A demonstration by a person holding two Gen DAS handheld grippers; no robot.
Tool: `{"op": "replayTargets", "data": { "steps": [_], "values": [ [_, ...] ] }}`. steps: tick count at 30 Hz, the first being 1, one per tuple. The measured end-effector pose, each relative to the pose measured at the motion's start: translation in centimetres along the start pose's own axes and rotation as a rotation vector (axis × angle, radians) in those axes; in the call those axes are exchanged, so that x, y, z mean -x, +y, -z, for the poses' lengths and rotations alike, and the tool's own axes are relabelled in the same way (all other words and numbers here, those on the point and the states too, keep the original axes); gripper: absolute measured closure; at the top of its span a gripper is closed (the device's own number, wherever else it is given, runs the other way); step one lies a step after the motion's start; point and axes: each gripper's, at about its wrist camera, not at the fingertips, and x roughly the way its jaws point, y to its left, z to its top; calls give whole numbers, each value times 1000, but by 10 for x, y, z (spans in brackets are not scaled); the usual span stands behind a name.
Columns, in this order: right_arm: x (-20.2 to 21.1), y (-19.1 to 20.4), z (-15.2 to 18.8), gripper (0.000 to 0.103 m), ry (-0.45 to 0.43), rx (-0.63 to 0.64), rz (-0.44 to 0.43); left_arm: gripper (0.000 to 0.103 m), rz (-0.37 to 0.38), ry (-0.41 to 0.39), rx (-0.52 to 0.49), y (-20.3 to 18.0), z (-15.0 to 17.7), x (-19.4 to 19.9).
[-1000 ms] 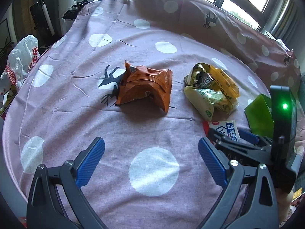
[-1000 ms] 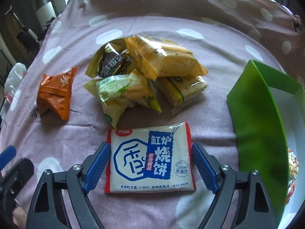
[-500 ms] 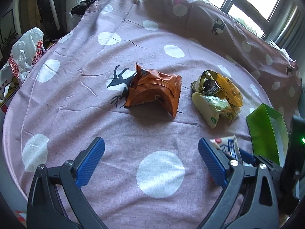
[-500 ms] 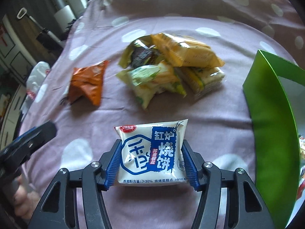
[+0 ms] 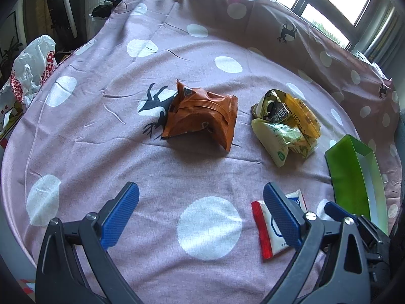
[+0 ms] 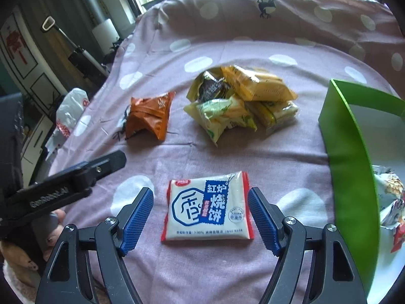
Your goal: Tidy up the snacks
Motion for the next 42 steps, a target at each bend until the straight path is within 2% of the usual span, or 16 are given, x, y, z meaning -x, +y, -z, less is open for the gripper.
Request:
{"op": "replayTargets", "data": {
  "steps": [7, 12, 13, 15, 17, 19, 21, 23, 26, 28, 36, 42],
  "values": [
    [12, -26, -6, 26, -80, -101, -25, 4, 46, 31, -10, -10, 6, -7],
    [7, -41, -6, 26, -69, -159, -87, 6, 57, 50, -9, -19, 11, -12],
    [6, -45, -5, 27, -65, -179, -99, 8, 71, 57, -2, -21, 12, -13],
    [3, -51, -4, 37, -52, -210, -102, 12, 111, 85, 25, -23, 14, -17],
    [-1, -54, -3, 45, -35, -233, -96, 21, 148, 129, 34, -27, 17, -24],
    [-6, -57, -2, 51, -20, -247, -108, 30, 150, 154, 24, -31, 21, -27],
    [-9, -60, -1, 57, -8, -263, -122, 38, 131, 146, -4, -37, 24, -27],
    [-13, -62, 0, 58, 3, -280, -142, 45, 127, 134, -44, -46, 27, -25],
    [-16, -62, 1, 58, 17, -283, -146, 49, 156, 146, -80, -56, 33, -26],
    [-19, -61, 2, 58, 30, -276, -147, 51, 174, 157, -98, -60, 36, -28],
    [-32, -57, 6, 58, 82, -266, -167, 58, 163, 145, -151, -68, 42, -31],
    [-34, -52, 8, 58, 70, -233, -150, 65, 184, 131, -157, -73, 43, -31]
  ]
}}
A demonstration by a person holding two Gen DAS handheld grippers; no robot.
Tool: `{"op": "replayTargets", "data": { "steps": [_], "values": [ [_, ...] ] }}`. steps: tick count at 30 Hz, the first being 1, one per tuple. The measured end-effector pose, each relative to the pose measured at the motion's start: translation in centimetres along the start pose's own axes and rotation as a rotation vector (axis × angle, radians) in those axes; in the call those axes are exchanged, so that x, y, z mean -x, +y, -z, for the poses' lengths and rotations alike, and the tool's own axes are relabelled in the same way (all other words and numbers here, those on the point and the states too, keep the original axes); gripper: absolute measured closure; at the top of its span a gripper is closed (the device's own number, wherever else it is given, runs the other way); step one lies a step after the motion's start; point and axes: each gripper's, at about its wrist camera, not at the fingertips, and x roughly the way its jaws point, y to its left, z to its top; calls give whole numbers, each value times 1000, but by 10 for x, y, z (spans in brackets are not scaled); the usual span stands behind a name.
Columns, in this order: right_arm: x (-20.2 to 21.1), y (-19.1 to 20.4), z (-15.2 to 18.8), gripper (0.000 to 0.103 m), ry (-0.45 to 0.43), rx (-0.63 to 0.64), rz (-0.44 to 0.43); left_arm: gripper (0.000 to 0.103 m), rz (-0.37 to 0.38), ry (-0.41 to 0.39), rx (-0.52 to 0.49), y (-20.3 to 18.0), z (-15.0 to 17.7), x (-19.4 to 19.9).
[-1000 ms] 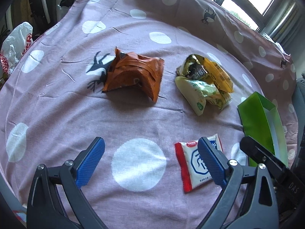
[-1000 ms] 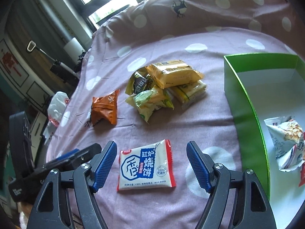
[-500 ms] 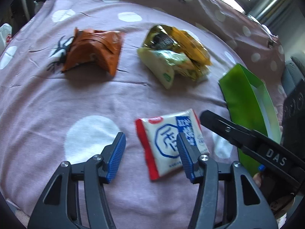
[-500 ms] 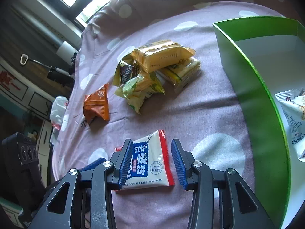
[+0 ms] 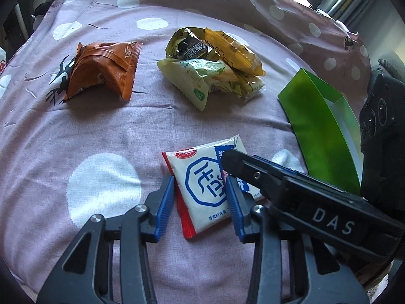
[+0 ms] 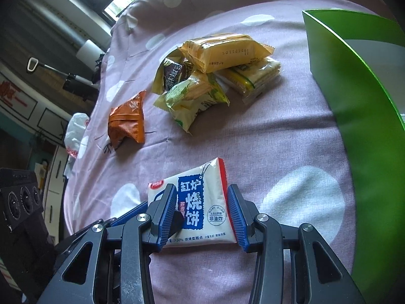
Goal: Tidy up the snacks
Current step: 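Lift the biscuit packet and carry it over the green box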
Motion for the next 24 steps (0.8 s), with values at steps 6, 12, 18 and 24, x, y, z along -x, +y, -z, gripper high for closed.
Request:
{"op": "replayTargets", "data": {
  "steps": [6, 12, 18, 24],
  "values": [
    [7, 4, 1, 58, -23, 5, -14, 67, 21, -21, -16, -5, -1, 6],
    [26, 12, 1, 58, -83, 28, -8, 67, 42, -84, -45, -12, 0, 24],
    [49, 20, 1, 58, -145, 44, -25, 67, 46, -148, -73, -20, -1, 45],
    [81, 29, 3, 58, -228, 65, -26, 67, 61, -213, -122, -37, -3, 70]
  ]
}}
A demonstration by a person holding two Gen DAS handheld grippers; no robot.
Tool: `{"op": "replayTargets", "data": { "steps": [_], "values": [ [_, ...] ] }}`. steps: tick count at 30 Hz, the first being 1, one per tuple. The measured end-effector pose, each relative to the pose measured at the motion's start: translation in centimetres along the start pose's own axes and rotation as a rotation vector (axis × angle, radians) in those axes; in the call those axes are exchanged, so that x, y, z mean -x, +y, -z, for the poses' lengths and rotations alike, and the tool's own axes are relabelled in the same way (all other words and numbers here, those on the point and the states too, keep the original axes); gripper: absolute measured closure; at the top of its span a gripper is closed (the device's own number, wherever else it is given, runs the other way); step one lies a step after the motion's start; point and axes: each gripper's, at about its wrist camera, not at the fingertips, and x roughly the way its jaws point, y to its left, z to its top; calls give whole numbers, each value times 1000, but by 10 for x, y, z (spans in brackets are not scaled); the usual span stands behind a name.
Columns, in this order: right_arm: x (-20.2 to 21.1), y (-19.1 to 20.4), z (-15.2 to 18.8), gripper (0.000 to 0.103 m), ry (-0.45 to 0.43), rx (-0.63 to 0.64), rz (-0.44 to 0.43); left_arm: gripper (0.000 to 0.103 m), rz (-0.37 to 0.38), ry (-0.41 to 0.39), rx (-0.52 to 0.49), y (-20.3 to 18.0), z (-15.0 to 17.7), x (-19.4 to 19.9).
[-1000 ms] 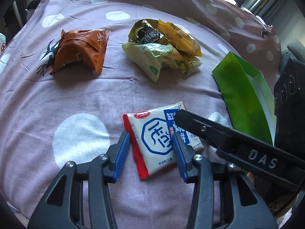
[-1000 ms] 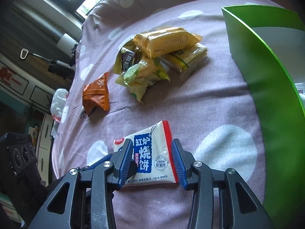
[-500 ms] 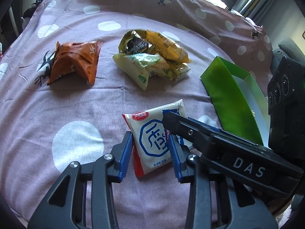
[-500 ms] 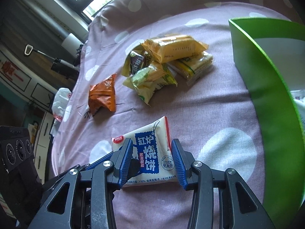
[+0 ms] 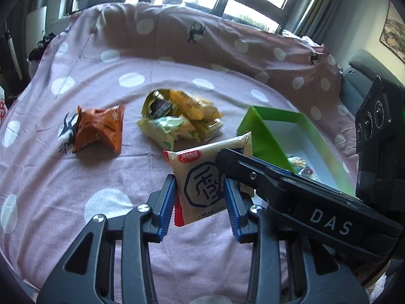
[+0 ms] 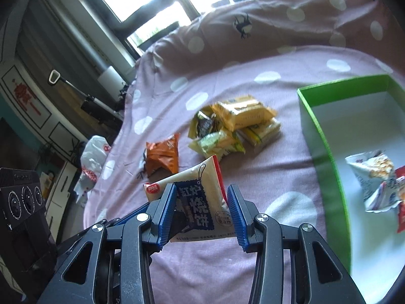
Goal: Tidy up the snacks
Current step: 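Lift the biscuit packet and carry it over the green box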
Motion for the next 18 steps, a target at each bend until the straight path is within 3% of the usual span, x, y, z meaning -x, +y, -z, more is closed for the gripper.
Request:
{"op": "replayTargets", "data": {
  "steps": [12, 18],
  "values": [
    [92, -1, -18, 58, -183, 33, 41, 66, 68, -134, -115, -68, -18, 45],
    [117, -3, -24, 58, -228, 68, 19, 67, 57, -193, -131, -90, -24, 62]
  ]
}}
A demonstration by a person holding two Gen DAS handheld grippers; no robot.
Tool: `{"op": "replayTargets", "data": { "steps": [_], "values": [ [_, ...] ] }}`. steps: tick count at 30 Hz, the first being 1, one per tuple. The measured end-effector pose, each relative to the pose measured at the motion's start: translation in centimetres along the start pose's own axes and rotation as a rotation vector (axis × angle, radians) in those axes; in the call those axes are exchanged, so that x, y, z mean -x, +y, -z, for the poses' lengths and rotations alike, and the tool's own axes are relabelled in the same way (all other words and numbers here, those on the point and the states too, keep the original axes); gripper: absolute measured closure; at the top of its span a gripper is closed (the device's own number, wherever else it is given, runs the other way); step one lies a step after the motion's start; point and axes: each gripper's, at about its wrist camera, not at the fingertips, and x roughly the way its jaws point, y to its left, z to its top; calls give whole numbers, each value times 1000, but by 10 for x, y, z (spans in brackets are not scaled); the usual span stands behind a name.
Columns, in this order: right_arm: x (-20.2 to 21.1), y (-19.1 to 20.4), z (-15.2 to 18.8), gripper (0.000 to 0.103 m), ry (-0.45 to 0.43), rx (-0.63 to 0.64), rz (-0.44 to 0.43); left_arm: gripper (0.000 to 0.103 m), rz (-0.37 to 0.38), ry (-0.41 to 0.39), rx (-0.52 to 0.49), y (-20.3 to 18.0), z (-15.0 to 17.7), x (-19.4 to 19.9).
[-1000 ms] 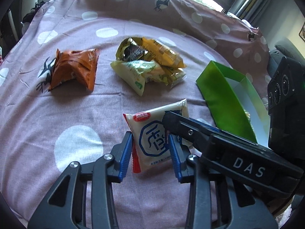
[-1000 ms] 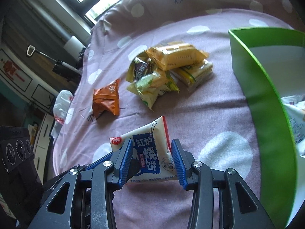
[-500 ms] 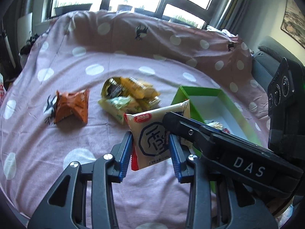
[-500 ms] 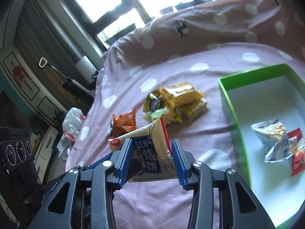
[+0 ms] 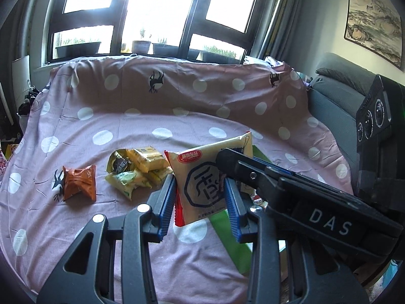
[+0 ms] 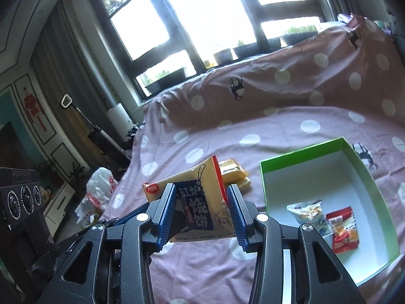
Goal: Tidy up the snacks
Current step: 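Lift the biscuit packet and carry it over the green box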
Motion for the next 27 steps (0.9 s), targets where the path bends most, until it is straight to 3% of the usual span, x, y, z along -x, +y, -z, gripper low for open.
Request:
{"op": "replayTargets", "data": {
  "steps": [6, 27],
  "values": [
    [18, -5, -5, 58, -56, 22, -9, 67, -13, -37, -45, -19, -4, 4],
    [42, -79, -7, 58, -86, -76, 57, 67, 79, 20, -104, -77, -4, -45]
  ]
}}
